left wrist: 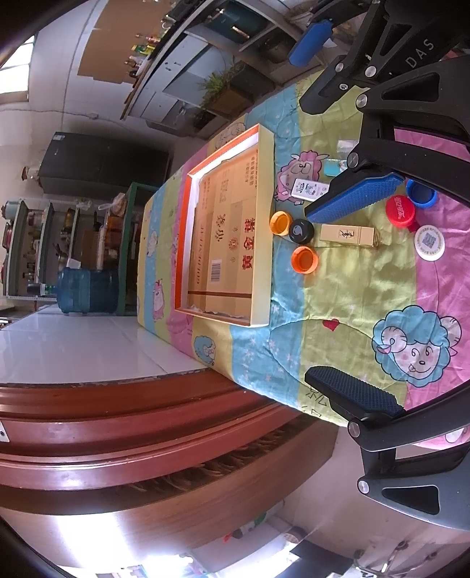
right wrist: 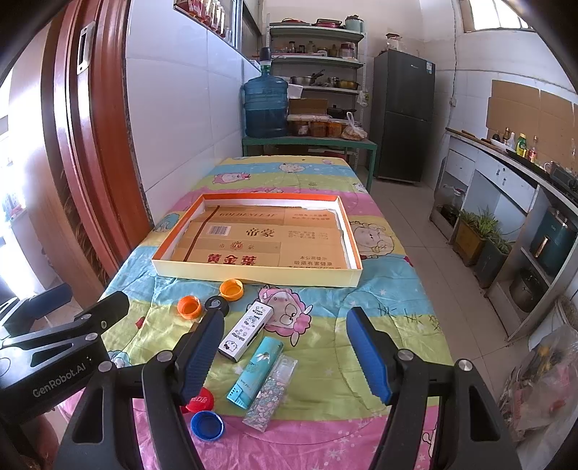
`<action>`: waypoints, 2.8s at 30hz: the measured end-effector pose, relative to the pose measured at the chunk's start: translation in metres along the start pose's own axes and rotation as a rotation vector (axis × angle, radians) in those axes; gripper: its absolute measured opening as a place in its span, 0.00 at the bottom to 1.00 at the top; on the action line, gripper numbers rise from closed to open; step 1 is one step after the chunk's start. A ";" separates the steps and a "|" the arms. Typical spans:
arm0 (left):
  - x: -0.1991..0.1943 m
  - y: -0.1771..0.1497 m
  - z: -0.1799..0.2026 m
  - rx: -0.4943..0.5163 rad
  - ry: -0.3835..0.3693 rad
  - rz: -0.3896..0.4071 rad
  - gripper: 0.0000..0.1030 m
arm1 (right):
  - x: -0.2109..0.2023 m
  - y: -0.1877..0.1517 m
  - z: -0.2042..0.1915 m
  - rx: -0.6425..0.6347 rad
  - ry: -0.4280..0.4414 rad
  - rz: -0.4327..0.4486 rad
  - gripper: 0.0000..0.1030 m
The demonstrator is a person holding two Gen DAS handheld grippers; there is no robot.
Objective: Organize rigid objects
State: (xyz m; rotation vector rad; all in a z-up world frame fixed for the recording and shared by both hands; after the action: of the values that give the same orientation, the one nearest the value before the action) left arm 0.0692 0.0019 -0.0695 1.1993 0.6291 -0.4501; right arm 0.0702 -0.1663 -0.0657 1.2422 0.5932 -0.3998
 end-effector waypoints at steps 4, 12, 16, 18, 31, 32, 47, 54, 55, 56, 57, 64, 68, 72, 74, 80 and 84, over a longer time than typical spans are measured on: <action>-0.005 0.002 0.000 -0.002 -0.014 0.025 0.80 | -0.001 0.002 0.002 0.010 -0.005 0.011 0.68; -0.010 0.003 0.003 0.010 -0.017 0.047 0.80 | -0.006 0.005 0.005 0.022 -0.017 0.040 0.68; -0.010 0.003 0.004 0.010 -0.017 0.046 0.80 | -0.006 0.006 0.005 0.021 -0.016 0.039 0.68; -0.010 0.003 0.004 0.009 -0.017 0.046 0.80 | -0.006 0.006 0.005 0.021 -0.015 0.038 0.68; -0.011 0.002 0.002 0.014 -0.018 0.057 0.80 | -0.006 0.007 0.005 0.016 -0.018 0.054 0.68; -0.011 0.003 0.002 0.014 -0.018 0.057 0.80 | -0.006 0.007 0.005 0.013 -0.019 0.053 0.68; -0.010 0.002 0.002 0.014 -0.016 0.054 0.80 | -0.006 0.007 0.002 0.010 -0.011 0.048 0.68; -0.010 0.002 0.002 0.013 -0.016 0.053 0.80 | -0.005 0.005 0.002 0.012 -0.009 0.044 0.68; -0.010 0.002 0.001 0.013 -0.016 0.052 0.80 | -0.005 0.005 0.002 0.012 -0.008 0.042 0.68; -0.010 0.001 0.001 0.012 -0.014 0.050 0.80 | -0.005 0.004 0.002 0.012 -0.006 0.041 0.68; -0.009 -0.001 0.000 0.012 -0.013 0.048 0.80 | -0.004 0.004 0.002 0.012 -0.006 0.039 0.68; -0.005 -0.005 -0.009 0.000 -0.004 0.035 0.80 | -0.001 -0.004 0.006 0.018 -0.014 0.022 0.68; -0.001 -0.006 -0.012 -0.008 0.000 0.023 0.80 | 0.002 -0.010 0.009 0.030 -0.017 0.004 0.68; 0.004 -0.010 -0.013 -0.002 0.005 0.010 0.80 | 0.006 -0.015 0.009 0.033 -0.014 -0.011 0.68; 0.006 -0.013 -0.013 0.002 0.007 0.003 0.80 | 0.008 -0.017 0.008 0.031 -0.012 -0.017 0.68; 0.011 -0.018 -0.013 0.006 0.006 -0.014 0.80 | 0.014 -0.022 0.006 0.030 -0.009 -0.033 0.68; 0.014 -0.024 -0.013 0.015 -0.008 -0.020 0.80 | 0.018 -0.028 0.005 0.030 -0.008 -0.046 0.68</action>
State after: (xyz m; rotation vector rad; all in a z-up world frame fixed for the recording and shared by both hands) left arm 0.0619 0.0071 -0.0988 1.2059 0.6323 -0.4769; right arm 0.0691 -0.1788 -0.0966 1.2566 0.6121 -0.4535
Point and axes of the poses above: each gripper's, at about its wrist camera, not at the fingertips, and x roughly the way its jaws point, z to its right, y to its top, the point moved 9 cm from there along x, roughly the way its jaws point, and after that the axes turned 15 degrees about -x, right-handed, at the moved point
